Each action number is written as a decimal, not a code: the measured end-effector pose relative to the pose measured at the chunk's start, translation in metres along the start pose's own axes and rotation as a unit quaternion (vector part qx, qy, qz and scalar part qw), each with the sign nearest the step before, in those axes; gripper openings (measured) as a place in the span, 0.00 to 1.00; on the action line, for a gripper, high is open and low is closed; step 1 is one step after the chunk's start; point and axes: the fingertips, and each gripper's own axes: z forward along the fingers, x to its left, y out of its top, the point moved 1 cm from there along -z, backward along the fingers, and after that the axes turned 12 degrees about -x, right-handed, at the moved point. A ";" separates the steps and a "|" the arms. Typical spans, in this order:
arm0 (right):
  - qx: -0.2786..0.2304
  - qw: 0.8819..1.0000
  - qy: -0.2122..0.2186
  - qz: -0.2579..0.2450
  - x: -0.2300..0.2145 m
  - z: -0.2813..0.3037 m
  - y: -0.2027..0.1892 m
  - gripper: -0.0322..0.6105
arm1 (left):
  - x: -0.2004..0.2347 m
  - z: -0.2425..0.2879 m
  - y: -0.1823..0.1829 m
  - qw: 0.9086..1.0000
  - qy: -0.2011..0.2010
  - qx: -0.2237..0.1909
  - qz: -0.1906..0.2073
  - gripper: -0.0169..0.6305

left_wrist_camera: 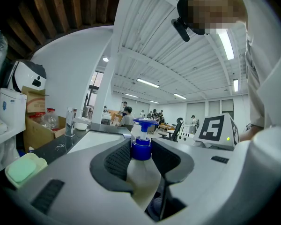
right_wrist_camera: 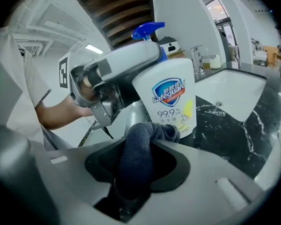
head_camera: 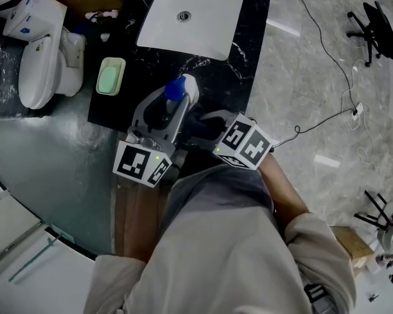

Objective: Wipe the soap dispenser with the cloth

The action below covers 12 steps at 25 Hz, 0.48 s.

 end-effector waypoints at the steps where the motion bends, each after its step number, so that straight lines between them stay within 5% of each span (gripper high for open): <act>1: -0.005 1.000 0.005 -0.001 0.002 -0.001 0.003 0.27 | 0.000 0.000 0.000 1.000 0.000 0.000 0.000 0.24; 12: -0.066 0.998 0.011 -0.020 0.004 -0.025 0.038 0.27 | 0.000 0.001 0.000 1.000 0.001 0.000 -0.001 0.24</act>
